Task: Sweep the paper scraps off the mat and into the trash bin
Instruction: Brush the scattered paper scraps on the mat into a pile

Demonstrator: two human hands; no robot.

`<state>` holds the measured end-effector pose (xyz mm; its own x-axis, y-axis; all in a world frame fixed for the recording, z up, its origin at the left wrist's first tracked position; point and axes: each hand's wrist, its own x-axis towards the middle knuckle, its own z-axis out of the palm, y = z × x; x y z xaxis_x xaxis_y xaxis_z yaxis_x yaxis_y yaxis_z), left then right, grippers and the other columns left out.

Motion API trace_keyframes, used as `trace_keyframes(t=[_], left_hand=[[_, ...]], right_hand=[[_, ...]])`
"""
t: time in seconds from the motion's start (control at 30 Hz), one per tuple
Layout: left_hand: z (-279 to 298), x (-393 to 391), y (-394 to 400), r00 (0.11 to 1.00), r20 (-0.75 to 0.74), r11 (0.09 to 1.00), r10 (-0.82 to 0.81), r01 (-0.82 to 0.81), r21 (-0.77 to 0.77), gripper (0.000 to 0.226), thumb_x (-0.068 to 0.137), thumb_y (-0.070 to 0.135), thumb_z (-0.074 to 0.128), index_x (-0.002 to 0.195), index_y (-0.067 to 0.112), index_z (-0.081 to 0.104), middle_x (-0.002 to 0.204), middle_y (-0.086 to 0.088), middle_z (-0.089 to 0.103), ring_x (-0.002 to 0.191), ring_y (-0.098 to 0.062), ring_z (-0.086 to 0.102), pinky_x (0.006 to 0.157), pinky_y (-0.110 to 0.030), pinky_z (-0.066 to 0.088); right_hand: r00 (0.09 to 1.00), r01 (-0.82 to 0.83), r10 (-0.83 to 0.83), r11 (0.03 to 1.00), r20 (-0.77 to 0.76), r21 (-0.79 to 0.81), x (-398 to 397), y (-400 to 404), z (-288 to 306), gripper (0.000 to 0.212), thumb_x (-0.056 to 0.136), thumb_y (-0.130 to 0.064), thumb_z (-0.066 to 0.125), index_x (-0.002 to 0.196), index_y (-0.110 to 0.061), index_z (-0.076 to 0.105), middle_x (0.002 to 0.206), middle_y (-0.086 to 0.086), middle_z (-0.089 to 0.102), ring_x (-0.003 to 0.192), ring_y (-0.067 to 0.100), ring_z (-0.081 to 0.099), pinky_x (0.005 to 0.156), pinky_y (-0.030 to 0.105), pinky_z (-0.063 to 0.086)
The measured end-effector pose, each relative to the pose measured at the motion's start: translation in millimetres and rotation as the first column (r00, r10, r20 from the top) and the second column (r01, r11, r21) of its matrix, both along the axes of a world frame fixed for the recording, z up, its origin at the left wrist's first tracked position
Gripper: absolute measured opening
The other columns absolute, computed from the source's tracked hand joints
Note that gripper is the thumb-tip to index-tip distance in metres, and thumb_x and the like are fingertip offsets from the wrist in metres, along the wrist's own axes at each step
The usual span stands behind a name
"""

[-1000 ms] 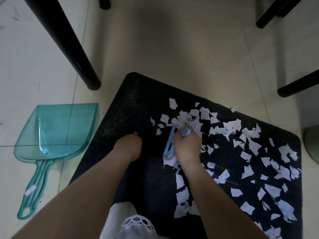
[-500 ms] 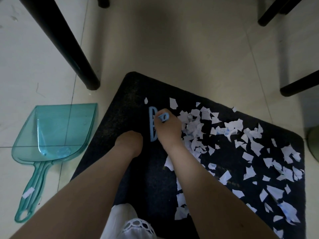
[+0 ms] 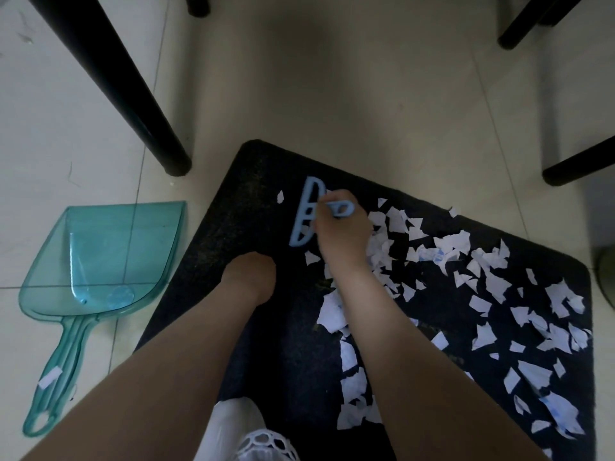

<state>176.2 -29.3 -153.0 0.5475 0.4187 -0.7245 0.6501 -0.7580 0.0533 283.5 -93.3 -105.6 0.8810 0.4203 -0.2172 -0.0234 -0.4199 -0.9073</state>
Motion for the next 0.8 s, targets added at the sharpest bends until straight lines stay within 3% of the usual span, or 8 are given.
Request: trace_keyframes(t=[0.07,0.17,0.27,0.37,0.43,0.57,0.67,0.8], left_hand=[[-2.0,0.0,1.0,1.000,-0.006,1.000,-0.004,0.004,0.002,0.031,0.098,0.007,0.038,0.121,0.001,0.058,0.127,-0.013,0.059,0.116,-0.025,0.057,0.097,-0.031,0.046],[-4.0,0.6,3.1,1.000,-0.018,1.000,-0.016,0.016,-0.003,0.033,0.100,0.010,0.037,0.126,0.003,0.055,0.131,-0.012,0.057,0.120,-0.024,0.055,0.102,-0.031,0.045],[-4.9,-0.1,4.4,1.000,-0.006,0.999,-0.031,0.031,0.007,0.033,0.100,0.010,0.036,0.125,0.003,0.056,0.131,-0.012,0.057,0.119,-0.024,0.056,0.101,-0.031,0.045],[-4.0,-0.5,5.7,0.999,0.029,0.999,-0.036,0.035,0.020,0.031,0.099,0.010,0.037,0.120,0.003,0.059,0.127,-0.012,0.060,0.116,-0.025,0.058,0.097,-0.032,0.046],[-2.2,-1.0,5.5,0.999,0.039,0.999,-0.031,0.030,0.017,0.031,0.098,0.009,0.038,0.117,0.002,0.061,0.124,-0.013,0.061,0.114,-0.026,0.059,0.095,-0.033,0.047],[-0.5,-2.0,4.4,0.999,0.033,0.999,-0.028,0.027,0.016,0.030,0.097,0.009,0.039,0.116,0.002,0.061,0.123,-0.014,0.061,0.112,-0.027,0.059,0.093,-0.033,0.048],[-0.8,-1.3,4.3,0.999,0.001,0.999,-0.032,0.032,0.003,0.031,0.099,0.010,0.038,0.122,0.004,0.058,0.128,-0.012,0.058,0.117,-0.024,0.057,0.097,-0.031,0.046],[-0.8,-0.6,3.9,1.000,-0.003,1.000,-0.029,0.029,0.003,0.033,0.098,0.010,0.039,0.126,0.004,0.056,0.131,-0.012,0.057,0.119,-0.024,0.056,0.099,-0.031,0.045]], right_hand=[[0.989,-0.038,0.046,0.998,-0.143,0.052,-0.7,22.6,-8.8,0.015,0.090,-0.008,0.055,0.079,-0.015,0.059,0.075,0.005,0.064,0.067,0.012,0.060,0.059,0.013,0.051],[0.939,-0.053,0.059,0.998,-0.339,0.029,5.8,43.8,-25.8,0.016,0.093,-0.012,0.055,0.079,-0.019,0.059,0.080,0.003,0.064,0.079,0.018,0.066,0.080,0.036,0.058],[0.975,-0.005,-0.031,0.987,-0.222,-0.158,15.8,38.8,-32.5,0.023,0.096,-0.016,0.046,0.075,-0.014,0.054,0.082,0.008,0.063,0.082,0.023,0.065,0.071,0.035,0.056],[0.994,0.106,-0.111,0.939,0.002,-0.327,24.0,13.5,-21.6,0.024,0.099,-0.019,0.037,0.084,-0.011,0.054,0.069,-0.003,0.052,0.066,0.013,0.053,0.050,0.022,0.036],[0.987,0.158,-0.129,0.908,0.100,-0.389,27.6,-6.7,-10.5,0.025,0.098,-0.017,0.036,0.077,-0.014,0.048,0.062,-0.005,0.045,0.055,0.009,0.044,0.045,0.021,0.027],[0.969,0.246,-0.236,0.953,0.075,-0.178,19.6,-20.5,0.6,0.031,0.096,-0.017,0.039,0.065,-0.018,0.041,0.061,0.001,0.050,0.053,0.011,0.046,0.051,0.024,0.037],[0.992,0.119,-0.121,0.990,-0.039,-0.071,5.0,-6.5,-2.5,0.023,0.096,-0.019,0.044,0.074,-0.017,0.051,0.069,0.010,0.060,0.059,0.019,0.058,0.054,0.032,0.048],[0.954,-0.055,0.040,0.998,-0.296,-0.041,0.5,1.8,-18.5,0.017,0.095,-0.012,0.050,0.081,-0.017,0.059,0.079,0.006,0.062,0.063,0.012,0.061,0.059,0.022,0.055]])
